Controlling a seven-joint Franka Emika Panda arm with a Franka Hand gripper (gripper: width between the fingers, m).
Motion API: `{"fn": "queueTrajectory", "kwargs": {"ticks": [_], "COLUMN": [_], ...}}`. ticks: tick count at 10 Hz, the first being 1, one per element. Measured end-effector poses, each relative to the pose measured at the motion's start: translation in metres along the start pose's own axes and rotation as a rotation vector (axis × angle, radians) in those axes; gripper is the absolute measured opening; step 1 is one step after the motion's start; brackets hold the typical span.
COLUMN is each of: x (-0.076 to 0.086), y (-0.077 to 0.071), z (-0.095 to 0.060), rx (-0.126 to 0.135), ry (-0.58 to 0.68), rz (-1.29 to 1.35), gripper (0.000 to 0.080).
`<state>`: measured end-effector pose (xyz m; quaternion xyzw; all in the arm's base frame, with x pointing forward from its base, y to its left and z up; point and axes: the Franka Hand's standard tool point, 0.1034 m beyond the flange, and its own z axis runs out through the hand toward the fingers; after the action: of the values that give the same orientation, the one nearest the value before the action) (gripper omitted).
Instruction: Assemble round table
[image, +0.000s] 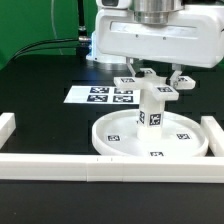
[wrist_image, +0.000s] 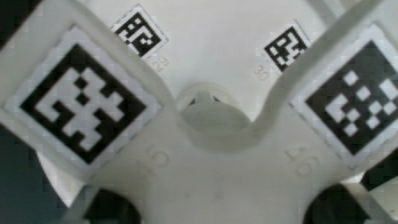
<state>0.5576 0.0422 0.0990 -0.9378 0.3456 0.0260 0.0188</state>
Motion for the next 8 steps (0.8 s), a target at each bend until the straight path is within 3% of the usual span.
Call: {"fn": "queueTrajectory", "kwargs": {"ticks": [2, 8], "x": [0.0007, 0.0073], "y": [-0.0004, -0.0022], "z": [-0.0003, 0.0007], "rx": [0.003, 0.120], "ry": [0.002, -0.020], "rz": [0.076, 0.797], "gripper": [0.0445, 0.0445]}}
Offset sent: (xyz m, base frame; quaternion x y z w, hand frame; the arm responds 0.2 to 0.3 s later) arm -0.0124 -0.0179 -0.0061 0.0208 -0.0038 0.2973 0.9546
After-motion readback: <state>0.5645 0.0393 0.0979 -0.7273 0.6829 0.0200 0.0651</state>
